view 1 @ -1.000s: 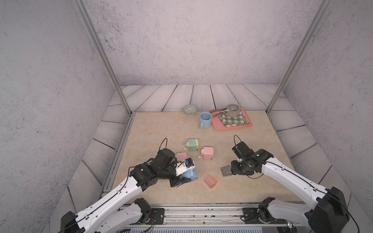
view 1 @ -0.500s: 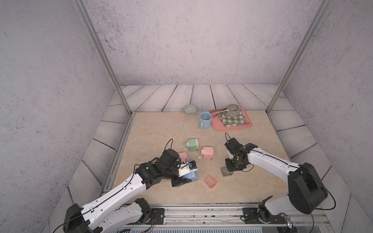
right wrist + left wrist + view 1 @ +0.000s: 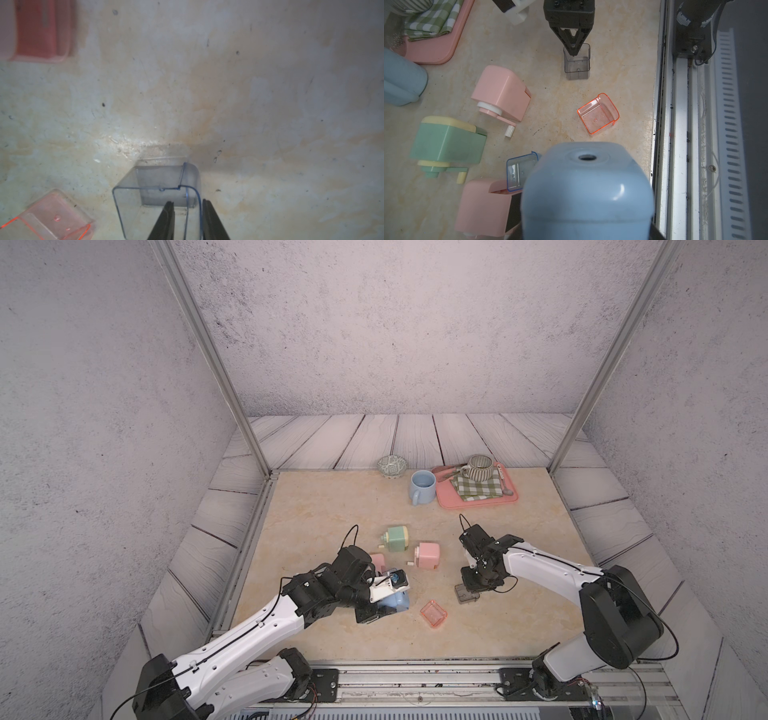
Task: Put the tray back into the pencil sharpener
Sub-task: Pick up the container from the center of the board.
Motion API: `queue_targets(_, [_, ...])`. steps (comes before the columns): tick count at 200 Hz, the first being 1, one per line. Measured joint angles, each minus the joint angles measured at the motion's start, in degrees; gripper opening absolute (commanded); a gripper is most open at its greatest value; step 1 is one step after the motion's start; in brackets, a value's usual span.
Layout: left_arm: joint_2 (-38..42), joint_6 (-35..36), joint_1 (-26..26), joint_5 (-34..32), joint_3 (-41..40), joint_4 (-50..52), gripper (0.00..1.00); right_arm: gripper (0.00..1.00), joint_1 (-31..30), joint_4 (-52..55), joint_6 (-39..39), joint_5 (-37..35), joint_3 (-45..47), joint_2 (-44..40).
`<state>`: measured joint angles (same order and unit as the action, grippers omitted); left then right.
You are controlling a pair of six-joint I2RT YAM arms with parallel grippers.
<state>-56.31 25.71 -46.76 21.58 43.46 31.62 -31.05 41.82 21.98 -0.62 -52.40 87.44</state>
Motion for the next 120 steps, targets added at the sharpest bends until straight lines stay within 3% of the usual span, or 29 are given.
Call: queue_targets(120, [-1.29,-0.02,-0.28,-0.04,0.0,-0.81,0.2,0.15,0.48,-1.22,-0.37,-0.46,1.18,0.9])
